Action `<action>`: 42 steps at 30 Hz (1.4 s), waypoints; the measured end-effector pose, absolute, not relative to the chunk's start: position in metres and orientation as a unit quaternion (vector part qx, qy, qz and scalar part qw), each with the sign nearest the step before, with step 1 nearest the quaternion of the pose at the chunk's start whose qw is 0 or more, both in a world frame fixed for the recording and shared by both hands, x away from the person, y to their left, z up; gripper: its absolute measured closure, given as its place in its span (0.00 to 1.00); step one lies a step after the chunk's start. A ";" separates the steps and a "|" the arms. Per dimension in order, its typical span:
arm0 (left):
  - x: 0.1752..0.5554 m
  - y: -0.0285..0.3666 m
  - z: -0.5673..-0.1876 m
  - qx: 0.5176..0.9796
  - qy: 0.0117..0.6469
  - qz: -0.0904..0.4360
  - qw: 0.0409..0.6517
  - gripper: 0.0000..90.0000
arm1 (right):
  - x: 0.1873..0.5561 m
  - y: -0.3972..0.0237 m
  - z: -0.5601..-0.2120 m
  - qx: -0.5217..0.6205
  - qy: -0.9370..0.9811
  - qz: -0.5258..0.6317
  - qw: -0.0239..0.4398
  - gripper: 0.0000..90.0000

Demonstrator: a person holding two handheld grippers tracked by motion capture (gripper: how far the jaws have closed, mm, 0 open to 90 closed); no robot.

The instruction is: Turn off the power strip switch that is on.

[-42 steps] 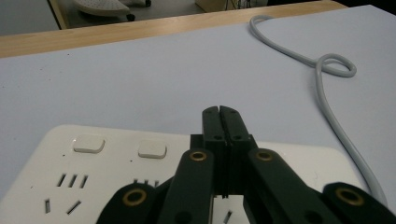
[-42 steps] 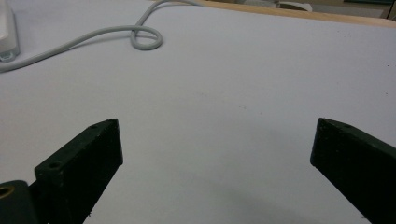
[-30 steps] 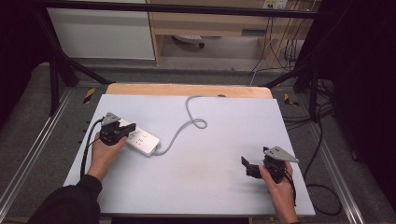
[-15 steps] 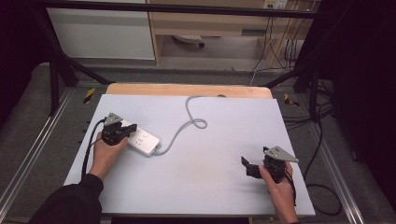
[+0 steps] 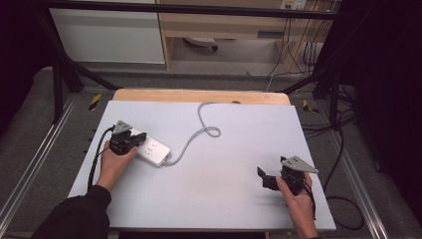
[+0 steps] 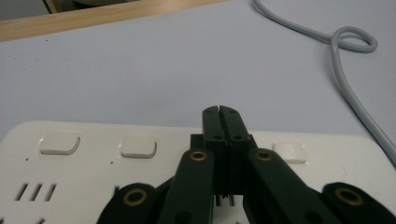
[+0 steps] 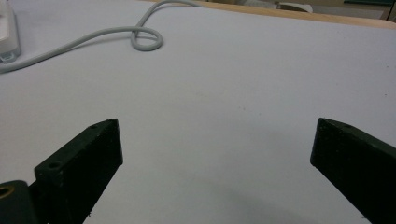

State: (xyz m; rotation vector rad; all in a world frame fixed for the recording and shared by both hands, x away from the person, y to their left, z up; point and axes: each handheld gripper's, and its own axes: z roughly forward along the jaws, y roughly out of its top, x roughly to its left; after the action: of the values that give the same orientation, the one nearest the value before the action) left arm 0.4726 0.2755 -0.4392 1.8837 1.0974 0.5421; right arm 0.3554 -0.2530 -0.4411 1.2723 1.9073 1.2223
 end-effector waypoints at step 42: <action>0.472 0.273 -0.441 0.759 0.442 0.214 0.426 1.00 | 0.355 -0.253 -0.441 0.474 0.709 0.449 0.265 0.03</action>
State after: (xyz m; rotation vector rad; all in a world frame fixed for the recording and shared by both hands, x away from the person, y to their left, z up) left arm 0.4722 0.2735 -0.4406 1.8982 1.1060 0.5356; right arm 0.3552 -0.2526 -0.4411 1.2813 1.9155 1.2135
